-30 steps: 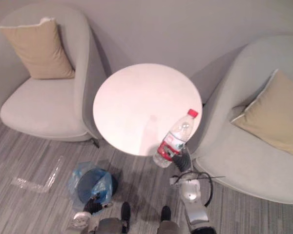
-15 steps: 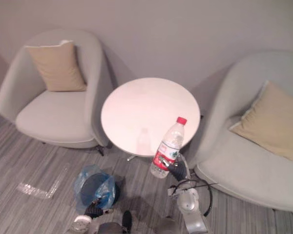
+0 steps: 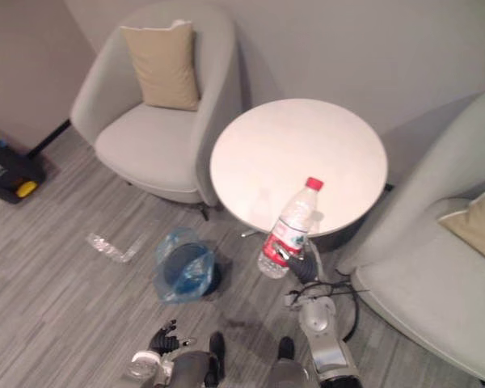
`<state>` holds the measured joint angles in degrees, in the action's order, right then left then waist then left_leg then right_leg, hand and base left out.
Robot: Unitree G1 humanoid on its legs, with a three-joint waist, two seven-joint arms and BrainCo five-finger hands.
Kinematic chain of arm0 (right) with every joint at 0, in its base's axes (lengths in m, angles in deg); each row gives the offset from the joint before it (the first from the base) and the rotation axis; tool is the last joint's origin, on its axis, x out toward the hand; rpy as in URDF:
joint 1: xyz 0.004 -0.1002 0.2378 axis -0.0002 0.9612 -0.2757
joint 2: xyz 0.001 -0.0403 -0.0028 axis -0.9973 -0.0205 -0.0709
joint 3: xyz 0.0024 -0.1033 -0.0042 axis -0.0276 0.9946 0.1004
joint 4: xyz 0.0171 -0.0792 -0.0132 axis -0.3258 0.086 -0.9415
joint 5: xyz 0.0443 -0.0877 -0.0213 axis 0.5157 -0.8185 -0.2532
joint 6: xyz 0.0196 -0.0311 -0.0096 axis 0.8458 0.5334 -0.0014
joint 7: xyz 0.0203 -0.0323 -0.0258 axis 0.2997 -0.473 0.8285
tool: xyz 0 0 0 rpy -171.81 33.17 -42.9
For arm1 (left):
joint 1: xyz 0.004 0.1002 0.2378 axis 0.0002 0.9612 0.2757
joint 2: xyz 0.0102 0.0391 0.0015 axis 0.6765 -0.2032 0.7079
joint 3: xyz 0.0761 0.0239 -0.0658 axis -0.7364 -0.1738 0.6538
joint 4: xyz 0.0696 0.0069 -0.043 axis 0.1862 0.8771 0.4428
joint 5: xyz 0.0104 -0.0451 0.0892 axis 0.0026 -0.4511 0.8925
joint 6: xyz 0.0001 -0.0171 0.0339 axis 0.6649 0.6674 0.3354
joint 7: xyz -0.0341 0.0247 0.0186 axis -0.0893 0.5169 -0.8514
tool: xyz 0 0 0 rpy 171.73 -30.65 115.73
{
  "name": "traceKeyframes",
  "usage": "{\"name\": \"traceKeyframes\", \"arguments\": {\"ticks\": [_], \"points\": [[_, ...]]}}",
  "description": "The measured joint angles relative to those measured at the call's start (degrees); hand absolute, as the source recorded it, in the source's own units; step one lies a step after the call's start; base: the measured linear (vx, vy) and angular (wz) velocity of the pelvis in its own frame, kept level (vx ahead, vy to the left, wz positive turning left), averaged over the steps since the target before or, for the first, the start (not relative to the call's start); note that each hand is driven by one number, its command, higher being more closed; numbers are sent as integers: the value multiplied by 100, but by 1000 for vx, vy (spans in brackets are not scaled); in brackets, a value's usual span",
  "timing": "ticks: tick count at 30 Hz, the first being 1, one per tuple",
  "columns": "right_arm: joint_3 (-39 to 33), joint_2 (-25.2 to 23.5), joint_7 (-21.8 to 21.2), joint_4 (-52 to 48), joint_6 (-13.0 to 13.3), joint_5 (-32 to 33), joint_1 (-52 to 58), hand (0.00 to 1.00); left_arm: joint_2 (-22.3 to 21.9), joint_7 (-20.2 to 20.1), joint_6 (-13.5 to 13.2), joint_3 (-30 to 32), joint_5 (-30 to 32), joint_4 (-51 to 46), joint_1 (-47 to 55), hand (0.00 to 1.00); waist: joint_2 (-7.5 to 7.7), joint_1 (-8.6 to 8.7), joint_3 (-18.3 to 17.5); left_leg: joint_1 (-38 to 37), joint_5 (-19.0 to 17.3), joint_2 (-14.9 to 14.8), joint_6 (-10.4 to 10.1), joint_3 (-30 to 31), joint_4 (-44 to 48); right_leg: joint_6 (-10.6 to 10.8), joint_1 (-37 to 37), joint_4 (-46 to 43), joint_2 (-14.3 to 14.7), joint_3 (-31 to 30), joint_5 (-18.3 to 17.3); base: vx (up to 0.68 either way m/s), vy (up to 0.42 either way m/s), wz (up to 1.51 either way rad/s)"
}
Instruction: Gather rubbish on tea table into small bin, then transfer packed bag to large trash can.
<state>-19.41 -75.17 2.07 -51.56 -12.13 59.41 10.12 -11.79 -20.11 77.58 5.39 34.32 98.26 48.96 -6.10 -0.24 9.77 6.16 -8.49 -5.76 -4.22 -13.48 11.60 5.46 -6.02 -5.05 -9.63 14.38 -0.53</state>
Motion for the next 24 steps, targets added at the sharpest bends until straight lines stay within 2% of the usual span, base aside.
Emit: {"name": "traceKeyframes", "arguments": {"ticks": [2, 3, 5, 9, 11, 15, 16, 18, 19, 20, 22, 23, 24], "points": [[105, -265, -32, 82, -12, 0, 58, 100, 163, -1, 2, -29, 48, 8, 8, 0, 294, -61, -76, -248, 297, 285, 100, 65, -694, 9, 263, 518, -75, 14, 248, -36, 136, 39], [162, -302, -48, 82, -1, 0, 66, 100, 197, 0, 7, -34, 55, 14, 15, 0, 341, -54, -103, -285, 336, 358, 139, 100, -764, 53, 322, 584, -123, 10, 284, -48, 155, 29], [260, -345, -77, 94, 0, 0, 87, 100, 196, 13, 4, -37, 107, 47, 26, 0, 357, -54, -166, -331, 359, 489, 191, 213, -795, 78, 408, 605, -214, -49, 298, -35, 116, 23], [272, -395, -101, 446, -8, 5, 21, 100, 205, 32, 5, -32, 106, 112, 28, 0, 354, -68, -210, -341, 404, 551, 256, 302, -865, 103, 432, 624, -234, -65, 280, -13, 33, 12], [292, -429, -102, 602, -34, 7, 22, 100, 208, 36, 5, -21, 106, 133, 31, 0, 358, -80, -206, -331, 338, 564, 253, 326, -803, 156, 411, 467, -239, -50, 104, 9, -18, 9], [343, -408, -103, 641, -57, 5, 34, 100, 235, 34, -2, -18, 105, 134, 43, 0, 457, -72, -194, -239, -231, 557, 226, 490, -82, 301, 165, -847, -450, -63, -836, 73, -31, 18], [350, -409, -103, 638, -55, 3, 34, 100, 248, 37, -7, -21, 104, 134, 42, 0, 498, -47, -187, -213, -390, 567, 228, 633, 140, 248, 129, -1227, -502, -106, -936, 155, -17, 30], [346, -371, -103, 640, -60, -1, 54, 100, 243, 46, -5, -23, 102, 177, 42, 0, 447, 9, -211, -237, -411, 544, 230, 842, 139, 147, -144, -2002, -489, -308, -866, 163, 2, 52], [344, -298, -102, 646, -59, -2, 49, 100, 229, 47, -3, -17, 99, 190, 38, 0, 388, 36, -200, -282, -409, 443, 236, 1020, 136, -159, -440, -2445, -380, -455, -972, 197, -35, 68], [358, -275, -107, 654, -57, -3, 45, 100, 204, 69, 1, 11, 90, 182, 0, 0, 310, 61, -144, -316, -410, 320, 235, 1153, 112, -151, -511, -2363, -99, -632, -1169, 199, -120, 62], [456, -269, -120, 759, -49, -7, -27, 100, 199, 120, 17, 144, 89, 285, -39, 0, 272, 61, -108, -423, -404, 118, 218, 1365, -16, -217, -704, -1939, 511, -809, -1205, 245, -203, 63], [459, -270, -122, 759, -48, -6, -7, 100, 230, 121, 13, 152, 93, 334, -45, 0, 327, 84, -125, -500, -396, 145, 165, 1505, -94, -285, -755, -1345, 703, -915, -915, 217, -181, 76], [449, -241, -123, 755, -46, -2, -8, 100, 226, 111, 8, 160, 103, 361, -60, 0, 392, 110, -113, -546, -435, 213, 79, 1611, -86, -501, -672, -1172, 699, -902, -606, 261, -169, 74]]}}
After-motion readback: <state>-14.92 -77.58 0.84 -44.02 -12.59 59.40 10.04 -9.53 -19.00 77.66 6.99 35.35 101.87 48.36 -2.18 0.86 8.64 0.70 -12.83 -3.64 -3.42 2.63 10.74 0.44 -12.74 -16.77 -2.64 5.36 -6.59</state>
